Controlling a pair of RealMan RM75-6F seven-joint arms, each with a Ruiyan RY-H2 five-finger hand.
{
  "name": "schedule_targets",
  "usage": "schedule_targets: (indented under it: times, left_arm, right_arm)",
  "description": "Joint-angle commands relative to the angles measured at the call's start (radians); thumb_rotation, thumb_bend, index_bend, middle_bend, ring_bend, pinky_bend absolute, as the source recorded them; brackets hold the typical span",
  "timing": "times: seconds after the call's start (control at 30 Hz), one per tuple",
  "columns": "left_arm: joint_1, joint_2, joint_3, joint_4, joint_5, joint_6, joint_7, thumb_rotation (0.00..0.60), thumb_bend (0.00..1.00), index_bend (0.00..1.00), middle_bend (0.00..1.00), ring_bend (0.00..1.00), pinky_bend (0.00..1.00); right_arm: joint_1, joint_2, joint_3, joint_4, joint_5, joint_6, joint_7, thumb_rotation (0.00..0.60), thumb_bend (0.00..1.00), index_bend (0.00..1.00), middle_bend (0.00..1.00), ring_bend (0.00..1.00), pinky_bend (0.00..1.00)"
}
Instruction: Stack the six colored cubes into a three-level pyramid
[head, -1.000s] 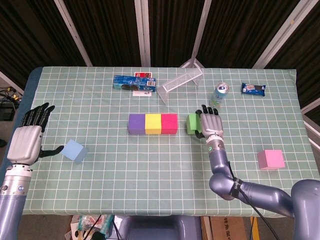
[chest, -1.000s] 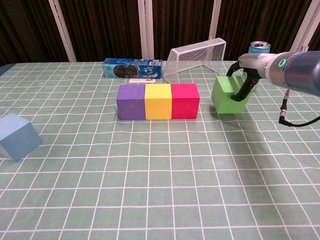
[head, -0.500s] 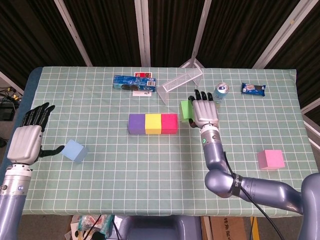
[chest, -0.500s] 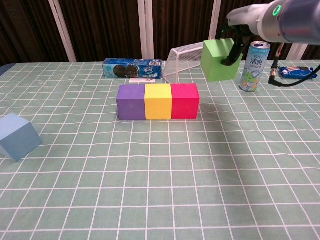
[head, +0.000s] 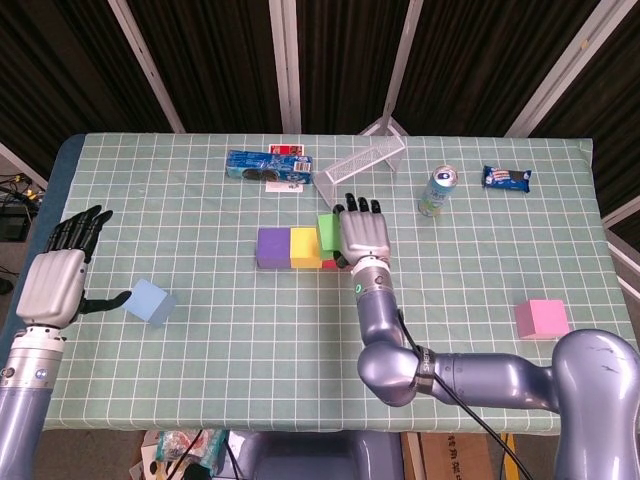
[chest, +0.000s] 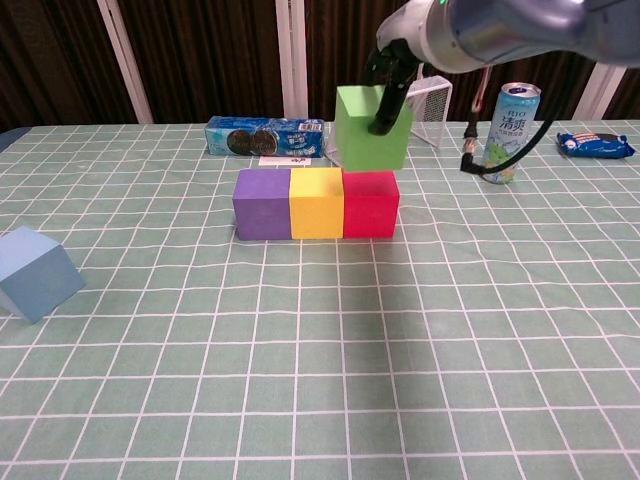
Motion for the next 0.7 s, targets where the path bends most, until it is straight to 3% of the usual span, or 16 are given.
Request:
schedule_targets:
  times: [0.03, 0.27, 0.7]
  left_arm:
    - [0.001, 0.004, -0.002, 0.002, -0.003, -0.002, -0.01, 0.6, 0.05, 0.0, 0.0, 0.0, 0.01]
    - [0.001, 0.009, 0.0, 0.009, -0.006, -0.011, -0.019, 0.6, 0.05, 0.0, 0.0, 0.0, 0.01]
    - [-0.002, 0.011, -0.004, 0.013, -0.018, -0.009, -0.023, 0.6, 0.05, 0.0, 0.0, 0.0, 0.01]
  right_arm:
    - [0.027, -0.046, 0.021, 0.051, 0.017, 0.016, 0.022, 0.6, 0.38, 0.43, 0.07, 0.03, 0.0]
    - [0.063, -0.114, 0.069, 0.14, 0.032, 0.049, 0.049, 0.6, 0.38, 0.43, 0.07, 0.03, 0.0]
    - [0.085, -0.189, 0.064, 0.23, 0.017, 0.068, 0.016, 0.6, 0.38, 0.43, 0.07, 0.03, 0.0]
